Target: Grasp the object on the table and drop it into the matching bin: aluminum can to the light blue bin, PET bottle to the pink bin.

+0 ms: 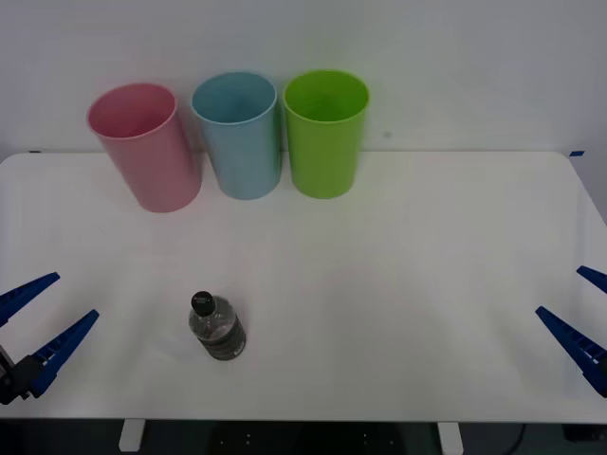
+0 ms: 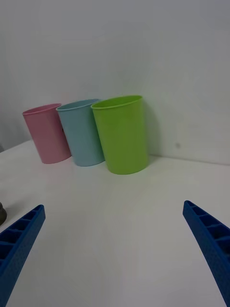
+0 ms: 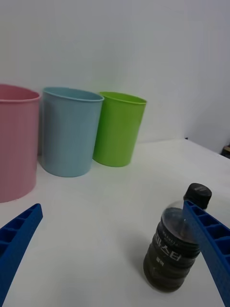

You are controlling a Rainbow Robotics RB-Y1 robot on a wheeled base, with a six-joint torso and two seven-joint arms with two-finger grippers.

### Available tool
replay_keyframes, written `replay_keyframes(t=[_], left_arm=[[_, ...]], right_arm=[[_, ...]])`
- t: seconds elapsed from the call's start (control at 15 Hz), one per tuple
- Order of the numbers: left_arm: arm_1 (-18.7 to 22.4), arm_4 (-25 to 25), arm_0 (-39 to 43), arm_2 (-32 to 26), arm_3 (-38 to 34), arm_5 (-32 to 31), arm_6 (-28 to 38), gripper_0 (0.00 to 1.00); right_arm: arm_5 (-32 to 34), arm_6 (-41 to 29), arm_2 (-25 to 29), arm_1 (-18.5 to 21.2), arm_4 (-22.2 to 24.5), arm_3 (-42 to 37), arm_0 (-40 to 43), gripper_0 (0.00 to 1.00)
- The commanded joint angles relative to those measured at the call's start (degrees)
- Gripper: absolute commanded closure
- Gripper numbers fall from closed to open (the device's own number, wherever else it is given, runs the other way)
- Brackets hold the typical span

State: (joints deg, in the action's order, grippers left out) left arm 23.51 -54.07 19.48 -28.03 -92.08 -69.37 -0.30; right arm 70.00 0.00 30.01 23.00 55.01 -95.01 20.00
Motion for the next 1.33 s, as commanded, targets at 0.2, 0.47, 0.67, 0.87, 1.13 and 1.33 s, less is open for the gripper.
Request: replay_keyframes(t=[0.2,0.47,0.67,0.87,1.13,1.33], left_arm=[[2.06,0.01,-1.64,2.02,5.68,-3.14,-4.62,0.0],[3.47,-0.07,-1.82,5.88,7.79,-3.23,-10.34,0.0],[3.47,-1.31,-1.73,7.55,7.97,-3.32,-12.97,0.0],[3.47,-2.45,-1.73,9.58,8.5,-3.32,-15.87,0.0],[3.47,-3.68,-1.9,11.95,9.29,-3.32,-18.86,0.0],[3.38,-3.77,-2.61,13.62,10.61,-3.14,-18.86,0.0]], right_arm=[[0.0,0.0,-0.01,0.0,-0.01,0.01,0.0,0.0],[0.0,0.0,-0.01,0.0,-0.01,0.01,0.0,0.0],[0.0,0.0,-0.01,0.0,-0.01,0.01,0.0,0.0],[0.0,0.0,-0.01,0.0,-0.01,0.01,0.0,0.0],[0.0,0.0,-0.01,0.0,-0.01,0.01,0.0,0.0],[0.0,0.0,-0.01,0.0,-0.01,0.01,0.0,0.0]])
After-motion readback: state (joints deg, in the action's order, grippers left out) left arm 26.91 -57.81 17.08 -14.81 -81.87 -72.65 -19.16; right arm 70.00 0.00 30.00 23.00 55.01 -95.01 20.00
